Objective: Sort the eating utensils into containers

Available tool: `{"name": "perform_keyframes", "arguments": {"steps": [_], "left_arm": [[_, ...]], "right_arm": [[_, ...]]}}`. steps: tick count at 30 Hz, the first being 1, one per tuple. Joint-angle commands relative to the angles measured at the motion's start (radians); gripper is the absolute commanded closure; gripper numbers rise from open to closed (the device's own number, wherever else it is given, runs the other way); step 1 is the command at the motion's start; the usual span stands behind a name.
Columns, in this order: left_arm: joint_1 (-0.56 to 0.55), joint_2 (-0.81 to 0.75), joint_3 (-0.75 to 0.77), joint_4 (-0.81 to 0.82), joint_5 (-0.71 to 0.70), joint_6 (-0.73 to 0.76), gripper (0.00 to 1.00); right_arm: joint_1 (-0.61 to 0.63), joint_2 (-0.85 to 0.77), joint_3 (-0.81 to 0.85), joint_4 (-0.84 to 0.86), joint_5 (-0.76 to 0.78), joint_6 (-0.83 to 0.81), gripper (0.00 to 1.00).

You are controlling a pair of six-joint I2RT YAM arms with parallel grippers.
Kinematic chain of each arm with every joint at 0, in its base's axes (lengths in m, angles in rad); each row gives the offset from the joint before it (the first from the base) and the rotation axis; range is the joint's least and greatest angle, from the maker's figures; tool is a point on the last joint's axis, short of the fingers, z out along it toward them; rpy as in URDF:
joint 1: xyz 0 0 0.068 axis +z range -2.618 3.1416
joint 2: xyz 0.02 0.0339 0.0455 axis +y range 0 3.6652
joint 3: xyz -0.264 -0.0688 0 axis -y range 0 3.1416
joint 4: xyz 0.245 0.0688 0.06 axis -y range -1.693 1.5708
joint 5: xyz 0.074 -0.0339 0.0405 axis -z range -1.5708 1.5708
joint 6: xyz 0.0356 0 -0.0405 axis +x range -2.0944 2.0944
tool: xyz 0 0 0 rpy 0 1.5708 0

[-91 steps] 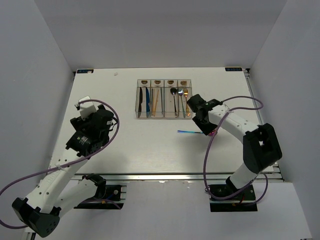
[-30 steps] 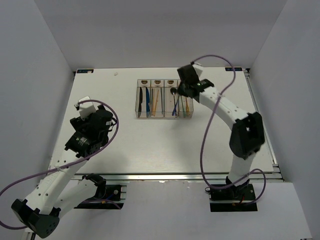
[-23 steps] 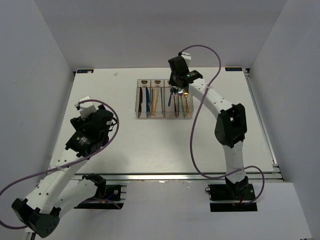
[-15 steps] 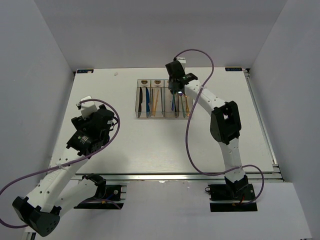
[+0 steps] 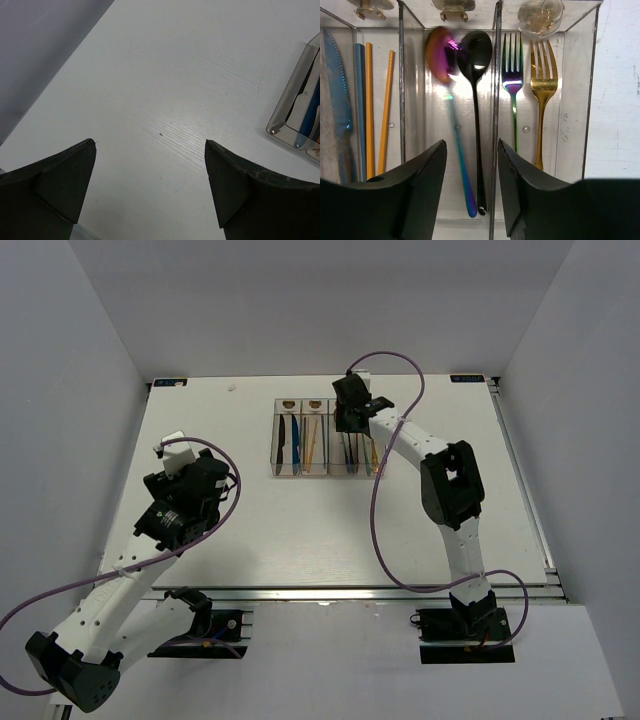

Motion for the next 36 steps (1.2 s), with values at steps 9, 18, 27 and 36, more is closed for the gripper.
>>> {"name": "perform_keyframes", "arguments": {"steps": [9, 18, 27, 36], "left_arm": [[0.007, -0.016, -0.008, 0.01, -0.007, -0.002, 0.02], [0.017, -0.035, 0.003, 0.003, -0.055, -0.019, 0.02], [0.094, -0.076, 0.003, 0.036, -0.036, 0.003, 0.02], [0.096, -0.084, 0.026, 0.007, -0.055, 0.001, 0.02]], "right_arm": [[0.004, -0.191, 0.021, 0.004, 0.001, -0.01, 0.38], [0.005, -0.741, -0.582, 0.195, 0.044, -0.04, 0.11], [0.005, -1.105, -0.805, 0.018, 0.116, -0.085, 0.11], [0.005, -1.223, -0.877, -0.147, 0.121, -0.065, 0.11]]}}
